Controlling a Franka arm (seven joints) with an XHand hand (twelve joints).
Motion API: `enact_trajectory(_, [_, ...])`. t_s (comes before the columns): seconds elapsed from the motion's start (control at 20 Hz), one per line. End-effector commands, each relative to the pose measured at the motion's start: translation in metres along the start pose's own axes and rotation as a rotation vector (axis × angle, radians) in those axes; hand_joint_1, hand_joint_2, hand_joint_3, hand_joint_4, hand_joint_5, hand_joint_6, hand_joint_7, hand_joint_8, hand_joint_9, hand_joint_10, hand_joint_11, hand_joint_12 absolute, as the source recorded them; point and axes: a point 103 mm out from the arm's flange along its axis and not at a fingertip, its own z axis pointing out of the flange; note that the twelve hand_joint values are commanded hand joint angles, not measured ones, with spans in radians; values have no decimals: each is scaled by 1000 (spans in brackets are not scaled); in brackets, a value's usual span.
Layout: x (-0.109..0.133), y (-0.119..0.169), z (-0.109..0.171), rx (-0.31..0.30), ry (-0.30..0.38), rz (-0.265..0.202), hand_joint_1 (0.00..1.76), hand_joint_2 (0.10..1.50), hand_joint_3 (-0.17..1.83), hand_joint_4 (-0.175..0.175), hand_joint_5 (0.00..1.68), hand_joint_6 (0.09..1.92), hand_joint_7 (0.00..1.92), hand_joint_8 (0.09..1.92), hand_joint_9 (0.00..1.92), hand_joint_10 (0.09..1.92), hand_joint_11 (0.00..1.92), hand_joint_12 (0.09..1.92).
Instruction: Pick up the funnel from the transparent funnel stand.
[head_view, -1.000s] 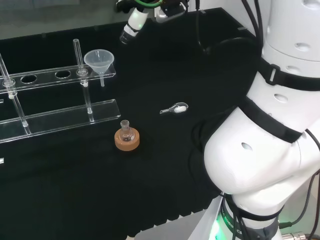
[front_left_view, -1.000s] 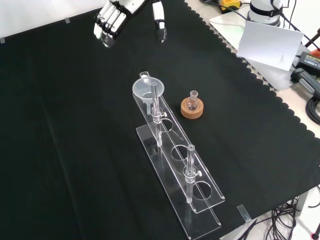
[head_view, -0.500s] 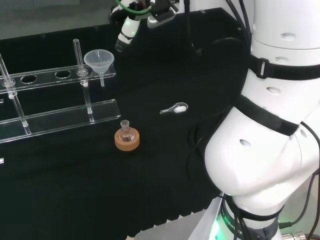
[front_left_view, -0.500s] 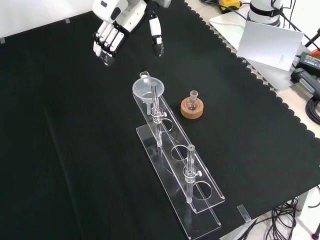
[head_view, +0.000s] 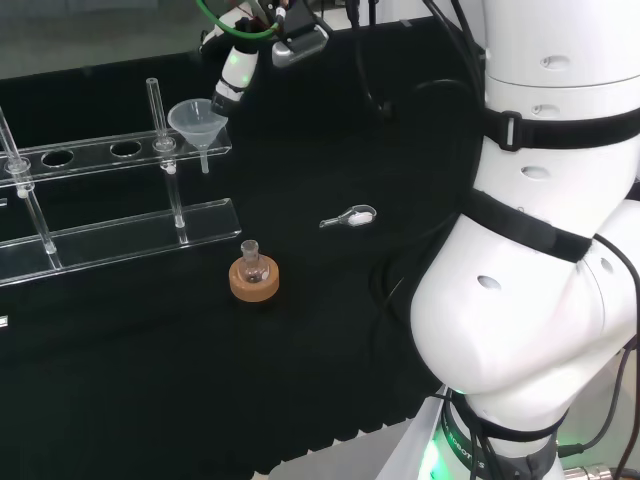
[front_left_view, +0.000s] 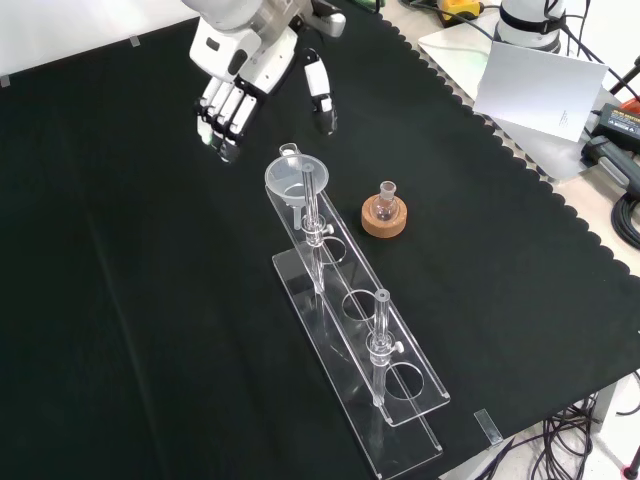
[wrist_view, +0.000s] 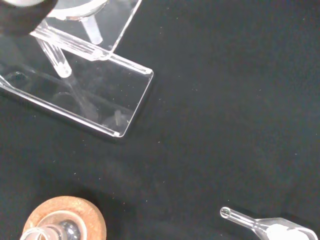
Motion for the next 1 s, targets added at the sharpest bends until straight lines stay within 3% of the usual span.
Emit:
enact_trajectory(0.05, [11,-2,1,22,-3,-21,627,659,-4,-5,0,87,0,437,0,286,0,415])
enact_trajectory(0.3, [21,2,6,33,5,2,509,612,-12,-20,0,87,0,354,0,87,0,87])
enact_trajectory(0.55, [38,9,7,29,11,3,494,598,-11,-34,0,87,0,87,0,87,0,87])
enact_trajectory(0.7, [39,12,9,-16,0,7,550,616,-1,-57,0,87,0,87,0,87,0,87])
enact_trajectory(1.0, [38,16,14,-11,-9,28,618,625,3,-82,0,87,0,87,0,87,0,87])
